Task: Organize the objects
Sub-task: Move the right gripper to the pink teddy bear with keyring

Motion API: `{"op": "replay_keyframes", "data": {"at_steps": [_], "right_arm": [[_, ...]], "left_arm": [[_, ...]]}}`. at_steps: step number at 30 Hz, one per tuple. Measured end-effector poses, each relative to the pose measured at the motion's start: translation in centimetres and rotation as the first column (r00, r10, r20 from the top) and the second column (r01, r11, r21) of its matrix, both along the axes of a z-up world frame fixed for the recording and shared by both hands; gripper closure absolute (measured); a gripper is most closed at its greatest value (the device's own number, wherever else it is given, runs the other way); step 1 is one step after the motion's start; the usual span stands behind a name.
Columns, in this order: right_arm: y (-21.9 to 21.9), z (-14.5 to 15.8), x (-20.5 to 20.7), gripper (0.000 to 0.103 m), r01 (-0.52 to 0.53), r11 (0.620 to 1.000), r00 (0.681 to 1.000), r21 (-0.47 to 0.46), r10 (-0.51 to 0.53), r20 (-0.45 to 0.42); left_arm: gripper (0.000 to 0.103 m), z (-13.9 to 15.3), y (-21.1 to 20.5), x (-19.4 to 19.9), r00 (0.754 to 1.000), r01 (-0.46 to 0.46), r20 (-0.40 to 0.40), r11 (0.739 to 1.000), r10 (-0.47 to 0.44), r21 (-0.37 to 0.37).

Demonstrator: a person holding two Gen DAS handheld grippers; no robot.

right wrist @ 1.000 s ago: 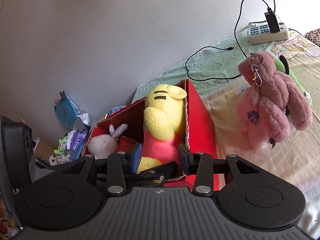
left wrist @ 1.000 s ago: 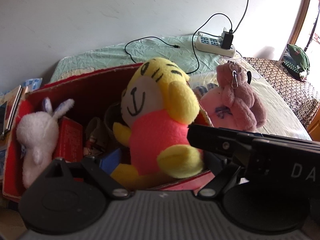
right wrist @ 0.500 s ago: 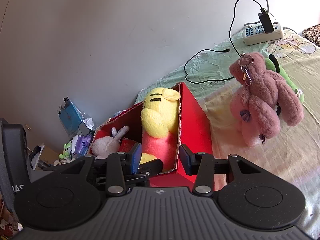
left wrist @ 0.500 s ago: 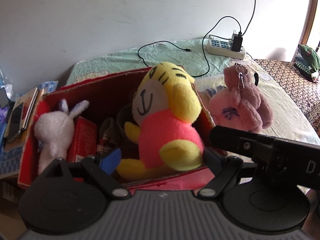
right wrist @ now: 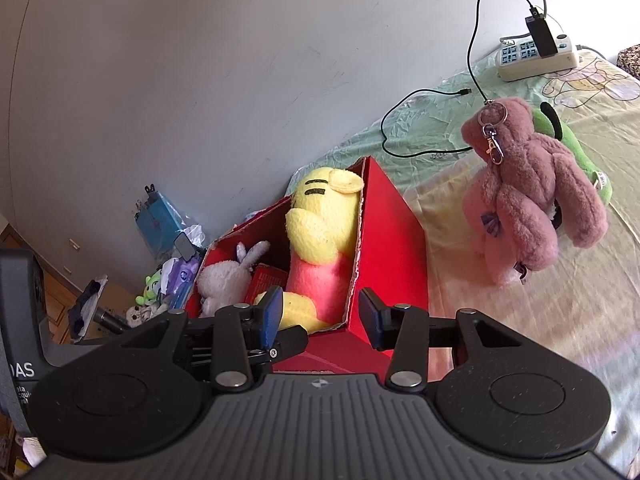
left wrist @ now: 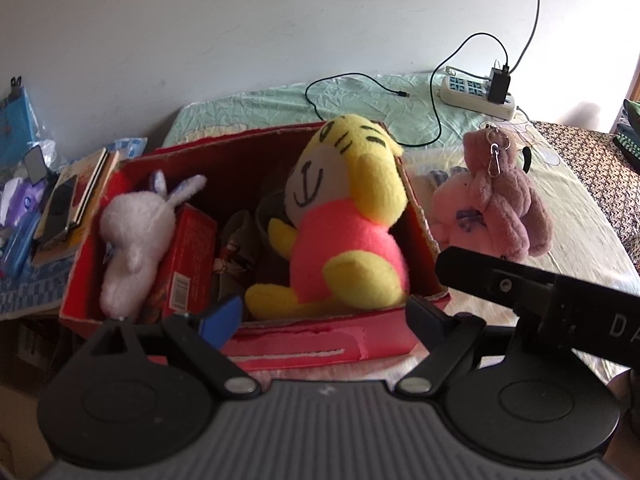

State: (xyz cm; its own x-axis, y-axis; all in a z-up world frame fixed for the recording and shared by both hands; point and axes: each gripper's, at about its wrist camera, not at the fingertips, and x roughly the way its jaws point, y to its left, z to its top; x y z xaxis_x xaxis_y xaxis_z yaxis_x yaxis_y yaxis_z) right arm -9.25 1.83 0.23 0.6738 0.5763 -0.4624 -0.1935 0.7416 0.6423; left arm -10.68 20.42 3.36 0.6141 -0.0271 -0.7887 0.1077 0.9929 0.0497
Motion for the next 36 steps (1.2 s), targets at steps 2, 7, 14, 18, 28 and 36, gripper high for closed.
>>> {"op": "replay_keyframes", "data": {"at_steps": [2, 7, 14, 18, 28, 36], "right_arm": [[-0.2, 0.0, 0.1, 0.057, -0.016, 1.0, 1.0, 0.001, 0.016, 0.0], [-1.0, 0.1, 0.4, 0.057, -0.055, 0.998, 0.998, 0.001, 0.055, -0.002], [-2.4, -0.1, 0.9, 0.057, -0.103, 0.995, 0.995, -0.006, 0.103, -0.008], [-3.7, -0.5, 1.3, 0.057, -0.119, 0.993, 0.993, -0.005, 0.119, -0.022], [-7.0, -1.2, 2.0, 0.057, -0.135, 0.991, 0.99, 0.002, 0.135, -0.048], [-10.2, -2.2, 2.5, 0.056, -0.108, 0.994, 0.99, 0.01, 0.109, -0.086]], "left_arm": [[0.016, 0.0, -0.2, -0.1, 1.0, -0.015, -0.007, 1.0, 0.015, -0.003], [0.016, 0.1, -1.2, -0.6, 0.999, -0.043, -0.008, 0.999, 0.043, 0.0], [0.016, -0.1, -3.2, -1.1, 0.998, -0.062, -0.017, 0.998, 0.062, 0.006], [0.016, -0.3, -4.5, -1.1, 0.997, -0.073, -0.026, 0.997, 0.073, 0.008], [0.016, -1.2, -8.7, -0.3, 0.997, -0.06, -0.052, 0.998, 0.061, 0.019], [0.015, -2.4, -11.9, 0.8, 0.994, -0.039, -0.097, 0.998, 0.043, 0.04]]}}
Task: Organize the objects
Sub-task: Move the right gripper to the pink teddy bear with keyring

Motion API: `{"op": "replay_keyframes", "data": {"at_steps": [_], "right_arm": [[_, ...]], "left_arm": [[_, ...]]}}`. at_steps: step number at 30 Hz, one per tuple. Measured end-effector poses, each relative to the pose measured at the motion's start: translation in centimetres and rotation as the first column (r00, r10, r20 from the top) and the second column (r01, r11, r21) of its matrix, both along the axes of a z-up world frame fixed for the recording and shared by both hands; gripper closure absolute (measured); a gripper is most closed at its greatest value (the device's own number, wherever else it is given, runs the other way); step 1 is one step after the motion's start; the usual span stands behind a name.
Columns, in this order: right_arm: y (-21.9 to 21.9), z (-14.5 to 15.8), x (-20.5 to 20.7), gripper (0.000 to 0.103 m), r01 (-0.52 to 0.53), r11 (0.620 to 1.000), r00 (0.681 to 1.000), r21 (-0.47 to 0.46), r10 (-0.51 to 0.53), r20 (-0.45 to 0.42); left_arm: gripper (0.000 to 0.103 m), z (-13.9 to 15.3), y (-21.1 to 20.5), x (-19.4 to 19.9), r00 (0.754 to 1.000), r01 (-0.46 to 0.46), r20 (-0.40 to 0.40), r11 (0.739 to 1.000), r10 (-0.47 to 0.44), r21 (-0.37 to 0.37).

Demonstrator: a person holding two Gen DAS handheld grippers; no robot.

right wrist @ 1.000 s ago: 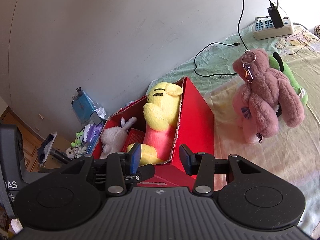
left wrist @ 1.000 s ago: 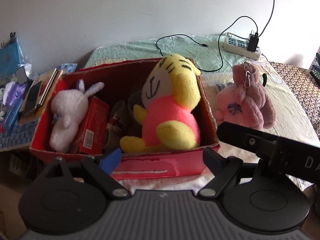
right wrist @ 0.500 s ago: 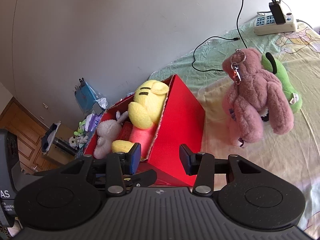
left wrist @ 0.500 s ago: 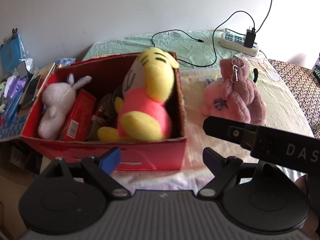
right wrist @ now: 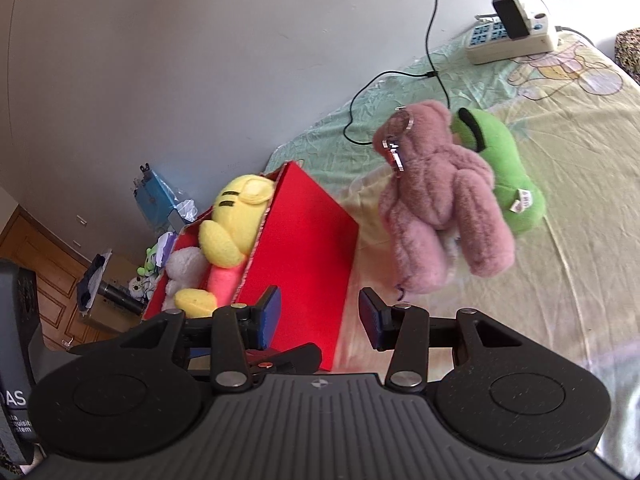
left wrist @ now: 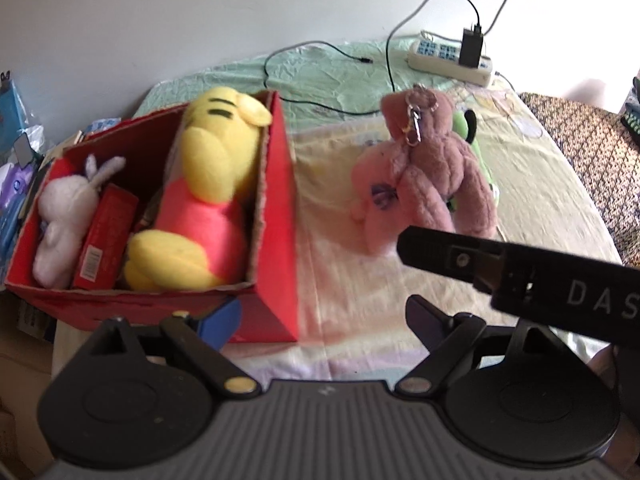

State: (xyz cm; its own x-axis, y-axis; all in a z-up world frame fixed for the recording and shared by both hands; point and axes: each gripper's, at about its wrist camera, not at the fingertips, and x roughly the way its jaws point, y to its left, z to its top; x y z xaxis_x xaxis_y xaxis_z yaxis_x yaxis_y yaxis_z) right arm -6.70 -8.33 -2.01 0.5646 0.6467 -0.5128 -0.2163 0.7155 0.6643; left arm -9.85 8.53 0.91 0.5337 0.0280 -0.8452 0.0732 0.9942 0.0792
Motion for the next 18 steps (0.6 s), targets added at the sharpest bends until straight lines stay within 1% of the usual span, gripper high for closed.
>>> {"op": "replay_keyframes", "data": {"at_steps": [2, 10, 18], "right_arm": [[-0.6, -0.3, 0.1, 0.056, 0.004, 1.0, 1.0, 0.002, -0.004, -0.011], [-2.2, -1.3, 0.7, 0.056, -0.003, 1.0, 0.999, 0.015, 0.004, -0.047], [-3.4, -2.0, 1.1, 0.056, -0.011, 1.0, 0.997, 0.023, 0.012, -0.077]], "left_arm": [[0.015, -0.4, -0.4, 0.2, 1.0, 0.001, -0.019, 1.0, -0.001, -0.012], [0.016, -1.4, -2.7, 0.3, 0.998, 0.021, -0.054, 1.0, -0.019, 0.018], [0.016, -2.4, -4.1, 0.8, 0.996, 0.018, -0.091, 0.999, -0.015, 0.031]]}}
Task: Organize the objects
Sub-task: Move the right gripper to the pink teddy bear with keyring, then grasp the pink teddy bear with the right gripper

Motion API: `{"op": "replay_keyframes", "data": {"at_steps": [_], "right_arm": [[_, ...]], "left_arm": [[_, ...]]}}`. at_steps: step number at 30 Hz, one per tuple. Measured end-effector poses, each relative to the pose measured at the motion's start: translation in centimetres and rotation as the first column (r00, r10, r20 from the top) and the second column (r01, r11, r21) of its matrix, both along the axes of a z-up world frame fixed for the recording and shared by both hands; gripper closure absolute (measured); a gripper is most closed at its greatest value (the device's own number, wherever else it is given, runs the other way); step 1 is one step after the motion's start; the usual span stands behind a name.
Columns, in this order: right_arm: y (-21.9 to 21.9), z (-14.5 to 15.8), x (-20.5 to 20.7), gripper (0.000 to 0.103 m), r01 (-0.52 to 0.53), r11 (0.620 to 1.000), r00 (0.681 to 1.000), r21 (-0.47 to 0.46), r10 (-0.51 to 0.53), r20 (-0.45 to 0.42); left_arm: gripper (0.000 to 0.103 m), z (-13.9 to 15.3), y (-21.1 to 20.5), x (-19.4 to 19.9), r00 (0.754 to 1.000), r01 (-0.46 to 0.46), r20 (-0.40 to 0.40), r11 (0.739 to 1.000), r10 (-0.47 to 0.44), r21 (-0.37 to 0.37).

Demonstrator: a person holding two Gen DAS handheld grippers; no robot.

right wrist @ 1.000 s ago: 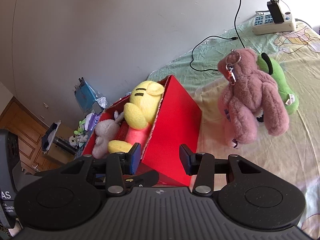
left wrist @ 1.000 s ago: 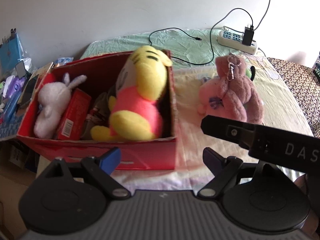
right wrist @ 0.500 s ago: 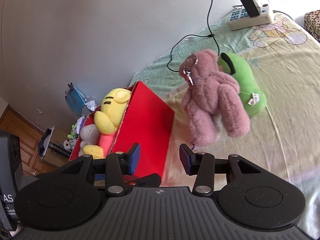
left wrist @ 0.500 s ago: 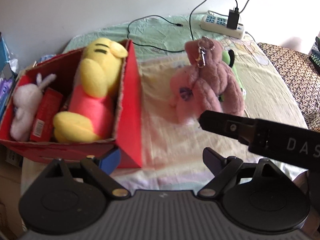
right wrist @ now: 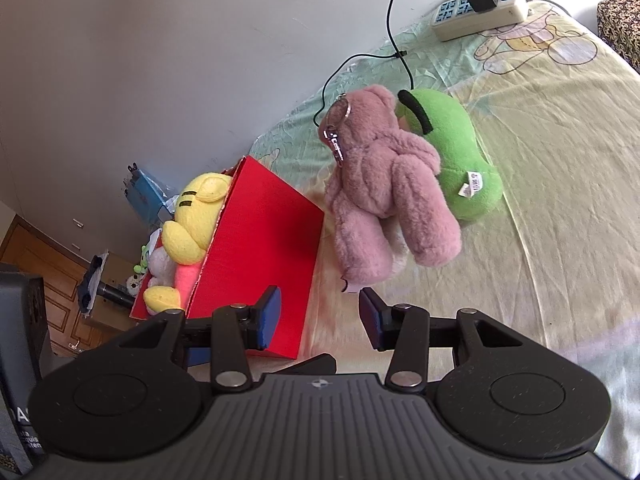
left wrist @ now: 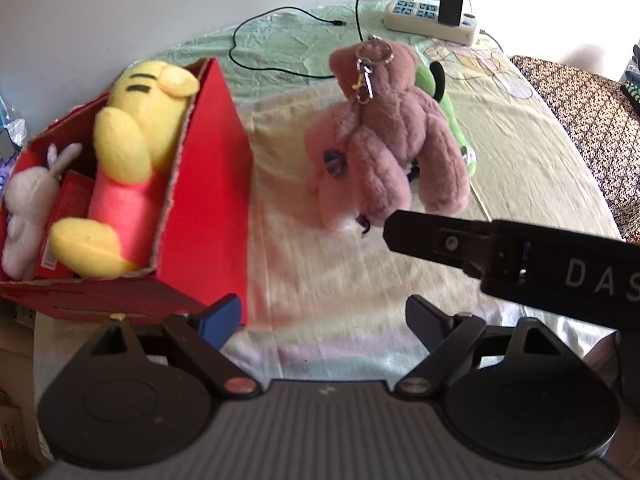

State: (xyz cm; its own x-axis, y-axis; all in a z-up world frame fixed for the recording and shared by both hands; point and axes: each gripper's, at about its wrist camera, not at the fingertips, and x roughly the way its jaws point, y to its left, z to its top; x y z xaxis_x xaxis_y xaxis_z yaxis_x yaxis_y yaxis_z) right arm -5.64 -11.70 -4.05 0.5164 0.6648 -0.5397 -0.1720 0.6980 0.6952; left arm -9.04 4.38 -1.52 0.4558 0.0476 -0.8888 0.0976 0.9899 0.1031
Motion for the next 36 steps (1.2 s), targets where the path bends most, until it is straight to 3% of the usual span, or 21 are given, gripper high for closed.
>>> {"op": "replay_keyframes", "data": {"at_steps": [14, 23, 31, 36], "right_arm": [[-3.1, -1.7, -0.1, 0.056, 0.034, 0.999, 0.998, 0.012, -0.033, -0.052], [-4.8, -4.2, -0.9, 0.055, 0.069, 0.998, 0.994, 0.003, -0.069, -0.084], [-5.9, -5.6, -1.0, 0.055, 0.137, 0.991, 0.987, 0.007, -0.136, -0.092], [-6.6, -5.0, 0.2, 0.056, 0.174, 0.984, 0.984, 0.042, -0.173, -0.031]], "left_arm": [[0.016, -2.0, -3.0, 0.5, 0.998, 0.044, -0.05, 0.999, -0.043, 0.022], [0.016, -3.6, -3.5, -0.2, 0.996, 0.074, -0.041, 0.997, -0.074, -0.013], [0.016, -4.7, -3.3, 0.7, 0.992, 0.123, -0.002, 0.987, -0.124, -0.1], [0.016, -3.6, -2.8, 1.5, 0.984, 0.164, 0.09, 0.977, -0.152, -0.139]]}}
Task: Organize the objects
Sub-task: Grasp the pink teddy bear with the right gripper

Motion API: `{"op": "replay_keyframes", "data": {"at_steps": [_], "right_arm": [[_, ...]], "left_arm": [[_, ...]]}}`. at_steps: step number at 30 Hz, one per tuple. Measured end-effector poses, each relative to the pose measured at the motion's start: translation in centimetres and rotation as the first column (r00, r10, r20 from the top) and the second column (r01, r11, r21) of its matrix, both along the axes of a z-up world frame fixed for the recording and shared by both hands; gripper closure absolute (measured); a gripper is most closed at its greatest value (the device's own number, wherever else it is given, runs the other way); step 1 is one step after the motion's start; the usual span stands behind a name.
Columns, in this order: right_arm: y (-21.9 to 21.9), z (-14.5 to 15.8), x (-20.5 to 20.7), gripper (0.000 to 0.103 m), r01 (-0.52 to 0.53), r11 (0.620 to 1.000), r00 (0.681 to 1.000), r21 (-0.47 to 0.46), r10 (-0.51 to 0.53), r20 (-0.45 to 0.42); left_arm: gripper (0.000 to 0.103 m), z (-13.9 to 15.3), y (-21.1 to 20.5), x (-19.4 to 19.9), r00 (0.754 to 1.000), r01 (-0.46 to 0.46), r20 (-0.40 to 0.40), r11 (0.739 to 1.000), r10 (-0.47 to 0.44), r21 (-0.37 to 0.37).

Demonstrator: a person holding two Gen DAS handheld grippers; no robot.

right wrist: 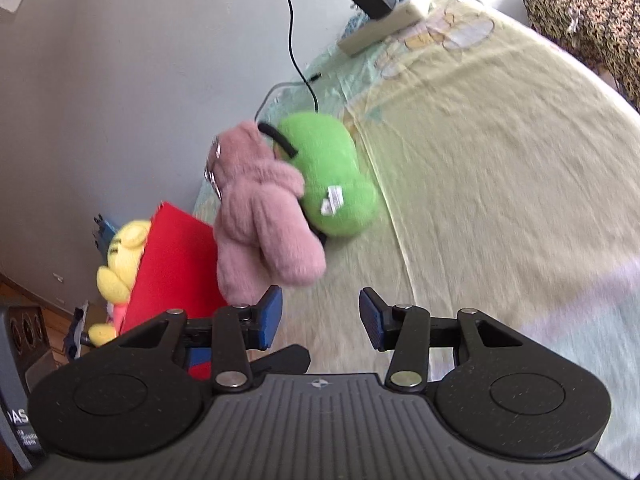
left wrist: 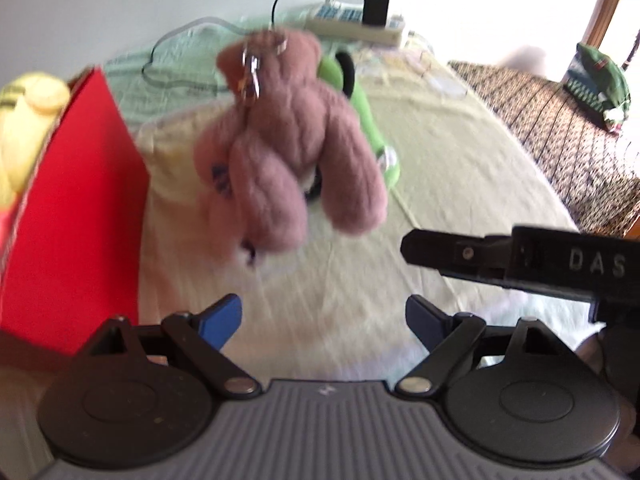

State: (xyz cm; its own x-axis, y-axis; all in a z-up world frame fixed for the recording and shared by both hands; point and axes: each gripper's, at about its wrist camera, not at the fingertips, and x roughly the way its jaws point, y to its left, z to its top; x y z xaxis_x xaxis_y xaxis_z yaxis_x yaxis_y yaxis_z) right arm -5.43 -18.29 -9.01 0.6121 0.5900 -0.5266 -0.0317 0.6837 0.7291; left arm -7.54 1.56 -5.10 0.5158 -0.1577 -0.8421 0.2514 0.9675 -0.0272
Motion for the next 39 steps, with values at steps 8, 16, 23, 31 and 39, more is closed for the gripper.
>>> {"op": "replay_keyframes", "data": {"at_steps": [8, 16, 23, 31, 39], "right_arm": [[0.7, 1.4, 3.9, 0.057, -0.007, 1.0, 0.996, 0.02, 0.005, 0.091], [1.9, 0.1, 6.0, 0.058, -0.027, 0.997, 0.999, 0.074, 0.023, 0.049], [2.7, -0.6, 5.9, 0.069, -0.064, 0.994, 0.998, 0.093, 0.063, 0.021], [3.0, 0.3, 3.9, 0.074, -0.097, 0.995, 0.994, 0.027, 0.096, 0.058], [3.1, 0.3, -0.7, 0.074, -0.167, 0.982, 0.985, -0.085, 0.17, 0.029]], "left_arm": [[0.016, 0.6, 0.4, 2.8, 0.995, 0.014, 0.094, 1.0, -0.012, -0.016], [0.018, -0.7, 1.1, 5.4, 0.998, 0.047, 0.05, 0.994, -0.042, -0.103], [0.032, -0.6, 0.5, 4.8, 0.995, 0.071, 0.078, 0.993, -0.064, -0.091], [0.035, 0.2, 0.4, 2.6, 0.992, 0.096, 0.093, 0.993, -0.089, -0.071], [0.036, -0.2, -0.5, -1.9, 0.989, 0.139, 0.05, 0.989, -0.137, -0.054]]}}
